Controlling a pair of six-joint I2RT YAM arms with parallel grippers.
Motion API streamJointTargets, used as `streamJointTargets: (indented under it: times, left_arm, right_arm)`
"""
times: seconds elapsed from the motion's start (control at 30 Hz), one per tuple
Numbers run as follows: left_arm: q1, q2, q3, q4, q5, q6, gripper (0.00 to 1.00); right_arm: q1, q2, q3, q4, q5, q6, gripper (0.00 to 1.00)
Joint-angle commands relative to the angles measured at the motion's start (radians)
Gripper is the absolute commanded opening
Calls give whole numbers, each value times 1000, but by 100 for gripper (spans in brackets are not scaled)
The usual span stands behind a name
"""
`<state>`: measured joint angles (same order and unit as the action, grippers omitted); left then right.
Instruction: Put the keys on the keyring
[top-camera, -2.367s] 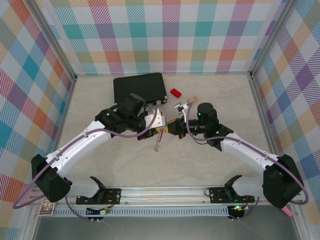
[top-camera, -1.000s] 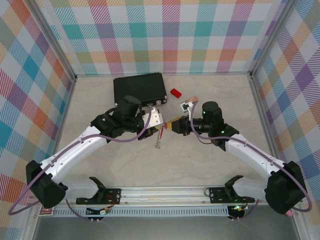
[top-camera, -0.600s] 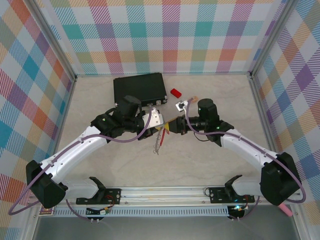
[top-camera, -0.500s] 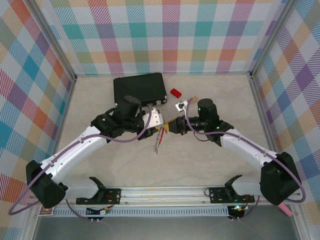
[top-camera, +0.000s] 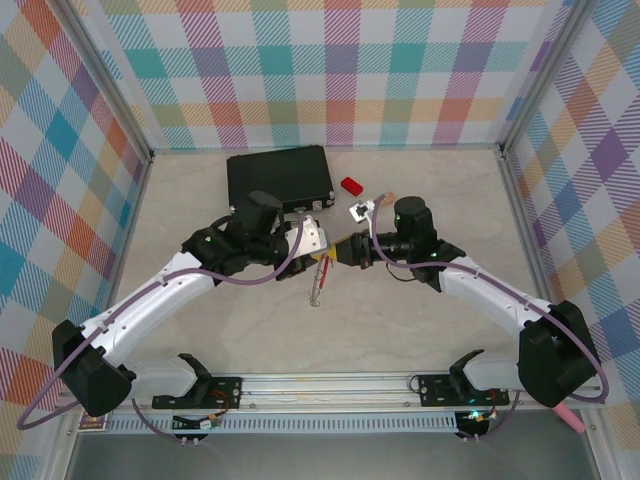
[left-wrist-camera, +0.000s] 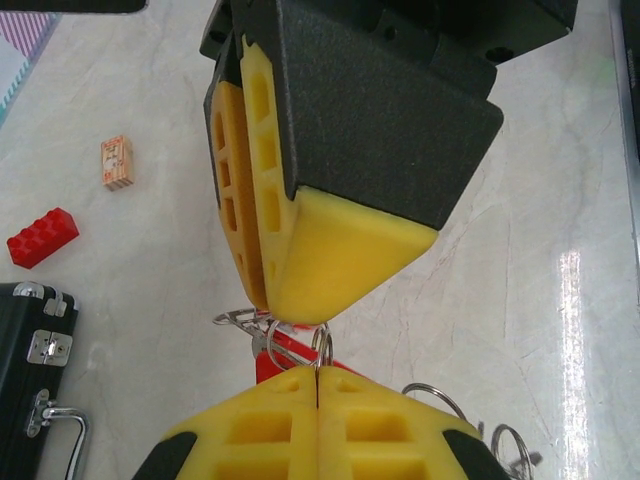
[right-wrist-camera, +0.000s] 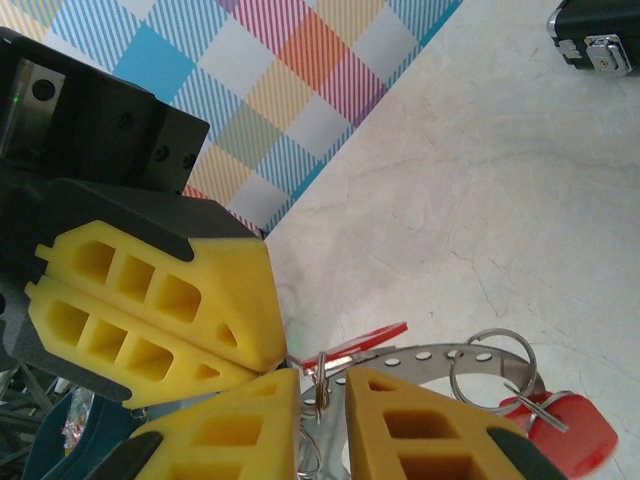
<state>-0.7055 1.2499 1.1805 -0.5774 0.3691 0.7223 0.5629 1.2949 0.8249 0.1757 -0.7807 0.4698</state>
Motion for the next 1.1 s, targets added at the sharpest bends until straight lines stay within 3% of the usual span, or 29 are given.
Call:
streamJointTargets:
  times: [0.0, 0.33, 0.5, 0.6, 0.67, 0.8, 1.07]
  left_arm:
    - [-9, -5, 5, -17, 31, 6, 0]
    - [-9, -6, 2, -9, 34, 2, 0]
    - [-8, -7, -1, 4, 36, -3, 0]
    - [-9, -10, -11, 21, 32, -15, 0]
    - [-9, -21, -28, 52, 28, -32, 0]
    - [-8, -66, -113, 198, 14, -105, 0]
    - [-8, -175, -364, 685, -57, -304, 0]
  right_arm:
    - [-3, 13, 32, 37, -33, 15, 19]
    - [-2, 39, 36, 57, -55, 33, 17]
    - [-4, 41, 33, 59, -60, 38, 10]
    - [-3, 37, 31, 52, -55, 36, 0]
    - [-3, 25, 32, 35, -30, 26, 0]
    - [-4, -7, 45, -37, 41, -12, 0]
    - [-9, -28, 137, -226, 148, -101, 0]
